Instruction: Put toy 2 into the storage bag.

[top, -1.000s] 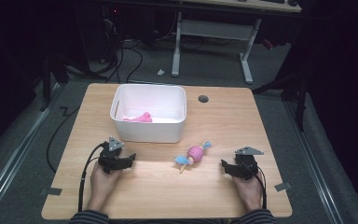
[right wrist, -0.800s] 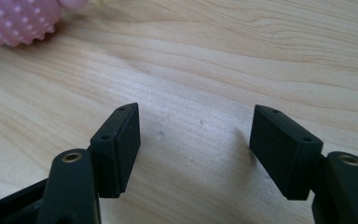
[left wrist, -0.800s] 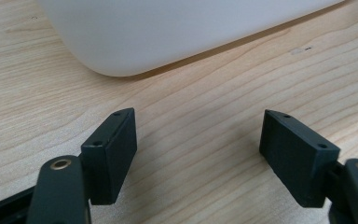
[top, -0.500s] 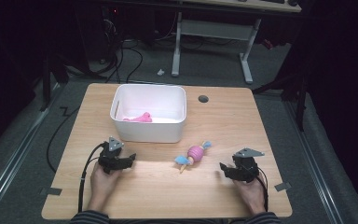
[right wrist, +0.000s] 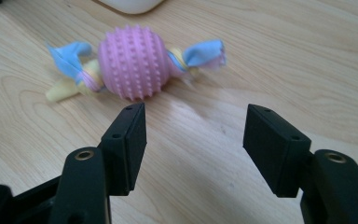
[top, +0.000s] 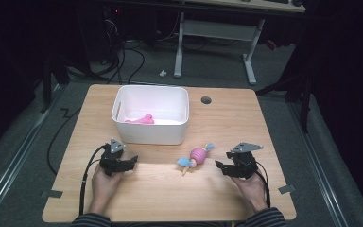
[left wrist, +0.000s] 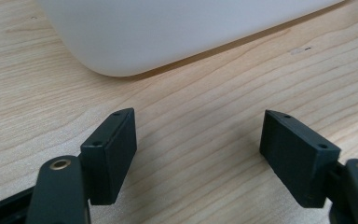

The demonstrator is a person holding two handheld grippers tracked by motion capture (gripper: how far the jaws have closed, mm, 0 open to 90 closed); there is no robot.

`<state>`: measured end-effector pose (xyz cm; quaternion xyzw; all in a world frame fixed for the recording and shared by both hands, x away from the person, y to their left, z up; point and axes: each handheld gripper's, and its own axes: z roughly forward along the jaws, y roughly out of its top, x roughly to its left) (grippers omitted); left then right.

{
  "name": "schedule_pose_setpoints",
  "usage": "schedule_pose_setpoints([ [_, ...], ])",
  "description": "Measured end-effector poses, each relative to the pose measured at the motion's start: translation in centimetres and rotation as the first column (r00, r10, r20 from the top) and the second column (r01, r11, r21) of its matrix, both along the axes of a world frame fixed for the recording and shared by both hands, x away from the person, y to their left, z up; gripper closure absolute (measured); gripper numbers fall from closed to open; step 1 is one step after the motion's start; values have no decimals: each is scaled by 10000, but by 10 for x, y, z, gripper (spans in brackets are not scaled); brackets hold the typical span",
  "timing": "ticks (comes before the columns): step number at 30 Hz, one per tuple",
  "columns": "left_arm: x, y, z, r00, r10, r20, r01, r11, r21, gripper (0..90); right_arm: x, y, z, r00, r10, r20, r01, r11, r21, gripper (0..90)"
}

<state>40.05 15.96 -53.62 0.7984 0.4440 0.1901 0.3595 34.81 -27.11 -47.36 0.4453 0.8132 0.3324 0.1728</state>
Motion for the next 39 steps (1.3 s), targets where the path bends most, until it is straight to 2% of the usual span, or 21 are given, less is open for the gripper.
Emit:
schedule_pose_setpoints([
  [8, 0, 0, 0, 10000, -3, 0, 3, 10000, 5, 273, 16, 20, 14, 9973, 729, -112, -729, 9973, 22, 391],
  [16, 0, 0, 0, 10000, -6, -3, 6, 10000, 12, 273, 33, 36, 18, 9916, 1233, -400, -1242, 9920, -206, 369],
  [19, 0, 0, 0, 10000, -3, 0, 3, 10000, 12, 273, 37, 39, 18, 9893, 1398, -412, -1403, 9901, -93, 367],
  [25, 0, 0, 0, 10000, 14, -3, -14, 10000, 10, 273, 48, 53, 15, 9825, 1729, -687, -1754, 9839, -327, 355],
  [39, 0, 0, 0, 10000, 25, 0, -25, 10000, 2, 273, 59, 61, 0, 9764, 1802, -1187, -1846, 9824, -273, 341],
])
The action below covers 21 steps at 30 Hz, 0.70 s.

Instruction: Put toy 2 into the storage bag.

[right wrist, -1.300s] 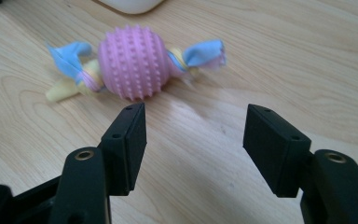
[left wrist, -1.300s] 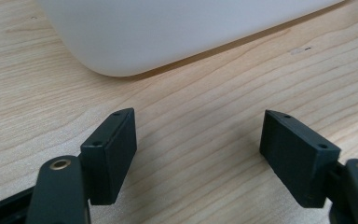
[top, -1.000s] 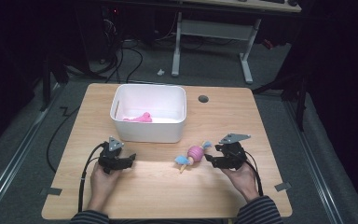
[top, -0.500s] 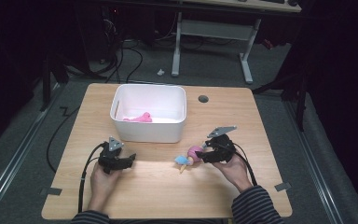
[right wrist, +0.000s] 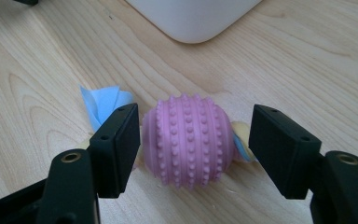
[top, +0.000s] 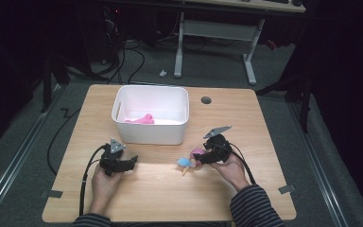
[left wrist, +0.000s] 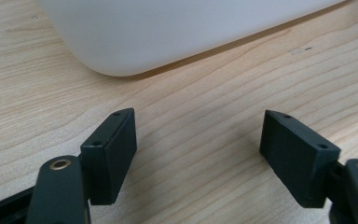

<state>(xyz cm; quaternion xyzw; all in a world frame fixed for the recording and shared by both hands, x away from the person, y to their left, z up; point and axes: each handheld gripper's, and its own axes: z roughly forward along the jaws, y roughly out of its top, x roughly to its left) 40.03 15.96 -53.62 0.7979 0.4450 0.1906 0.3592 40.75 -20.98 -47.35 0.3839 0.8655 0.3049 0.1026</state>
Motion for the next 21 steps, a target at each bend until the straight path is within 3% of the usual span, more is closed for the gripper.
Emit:
schedule_pose_setpoints([
  [12, 0, 0, 0, 10000, 10, -1, -10, 10000, 6, 272, 3, 5, -8, 9994, 137, -310, -136, 9999, 12, 374],
  [21, 0, 0, 0, 10000, 6, -4, -6, 10000, 12, 272, 1, 6, -7, 9996, 199, -195, -203, 9997, -166, 409],
])
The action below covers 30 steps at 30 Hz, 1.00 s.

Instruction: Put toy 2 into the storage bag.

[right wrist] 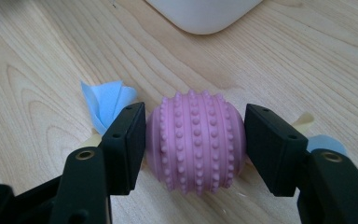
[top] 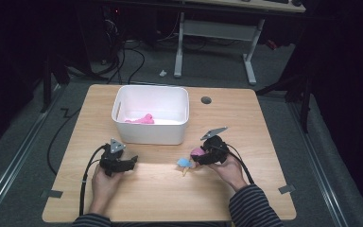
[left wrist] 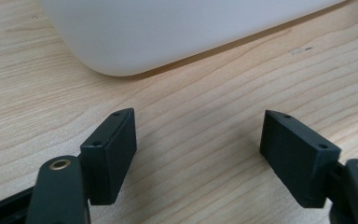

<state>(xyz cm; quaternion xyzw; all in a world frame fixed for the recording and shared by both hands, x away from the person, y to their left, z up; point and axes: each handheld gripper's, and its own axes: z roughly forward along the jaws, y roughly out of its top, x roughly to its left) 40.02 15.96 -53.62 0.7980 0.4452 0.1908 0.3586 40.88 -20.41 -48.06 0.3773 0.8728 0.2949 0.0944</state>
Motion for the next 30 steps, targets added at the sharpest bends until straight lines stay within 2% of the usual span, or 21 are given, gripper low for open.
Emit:
schedule_pose_setpoints([
  [12, 0, 0, 0, 10000, -7, -1, 7, 10000, -2, 270, -2, -7, 8, 9998, -199, 28, 198, 9995, 233, 411],
  [19, 0, 0, 0, 10000, -7, -3, 7, 10000, -11, 271, -6, -19, 20, 9993, -302, 203, 285, 9963, 809, 410],
  [28, 0, 0, 0, 10000, -1, -6, 1, 10000, -19, 271, -10, -29, 33, 9985, -459, 306, 424, 9936, 1051, 411],
  [30, 0, 0, 0, 10000, -2, -5, 2, 10000, -18, 271, -10, -31, 40, 9981, -493, 365, 454, 9938, 1016, 411],
])
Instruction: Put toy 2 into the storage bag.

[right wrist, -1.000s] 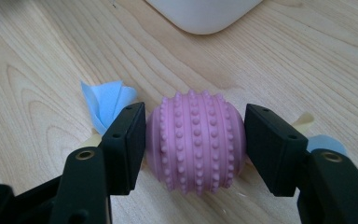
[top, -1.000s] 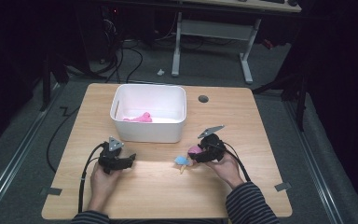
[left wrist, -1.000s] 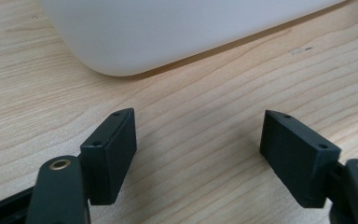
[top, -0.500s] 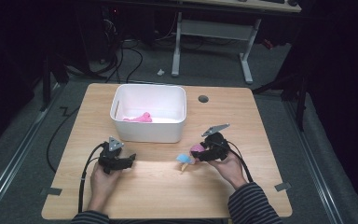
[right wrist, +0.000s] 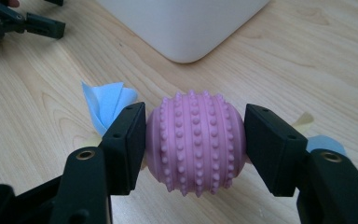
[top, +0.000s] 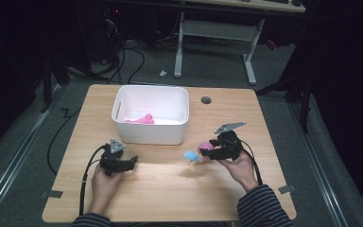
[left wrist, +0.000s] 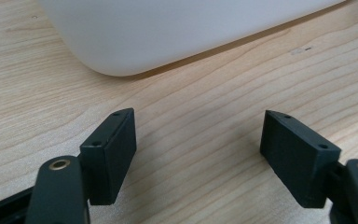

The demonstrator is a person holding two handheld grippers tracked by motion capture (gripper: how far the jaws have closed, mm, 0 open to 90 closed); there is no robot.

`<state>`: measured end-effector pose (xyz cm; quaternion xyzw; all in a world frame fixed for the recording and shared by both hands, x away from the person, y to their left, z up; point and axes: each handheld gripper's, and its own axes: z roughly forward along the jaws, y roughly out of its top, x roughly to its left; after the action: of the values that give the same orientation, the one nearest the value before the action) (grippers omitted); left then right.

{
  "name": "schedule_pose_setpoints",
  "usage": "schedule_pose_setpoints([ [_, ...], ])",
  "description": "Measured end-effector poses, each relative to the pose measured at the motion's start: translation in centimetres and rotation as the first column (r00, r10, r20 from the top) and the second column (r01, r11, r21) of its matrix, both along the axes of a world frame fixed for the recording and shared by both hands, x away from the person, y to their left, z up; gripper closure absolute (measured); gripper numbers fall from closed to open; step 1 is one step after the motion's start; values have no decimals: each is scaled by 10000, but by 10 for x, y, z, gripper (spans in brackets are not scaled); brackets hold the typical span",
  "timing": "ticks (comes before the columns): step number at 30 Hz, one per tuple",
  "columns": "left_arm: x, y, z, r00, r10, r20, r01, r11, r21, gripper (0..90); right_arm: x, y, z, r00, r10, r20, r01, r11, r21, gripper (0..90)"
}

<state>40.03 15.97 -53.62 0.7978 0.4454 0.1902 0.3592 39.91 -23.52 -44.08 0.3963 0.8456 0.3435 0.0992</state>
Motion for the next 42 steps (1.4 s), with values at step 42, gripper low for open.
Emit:
schedule_pose_setpoints([
  [42, 0, 0, 0, 10000, 9, -1, -9, 10000, 19, 271, 25, 30, 98, 9927, 745, 950, -671, 9946, -791, 414],
])
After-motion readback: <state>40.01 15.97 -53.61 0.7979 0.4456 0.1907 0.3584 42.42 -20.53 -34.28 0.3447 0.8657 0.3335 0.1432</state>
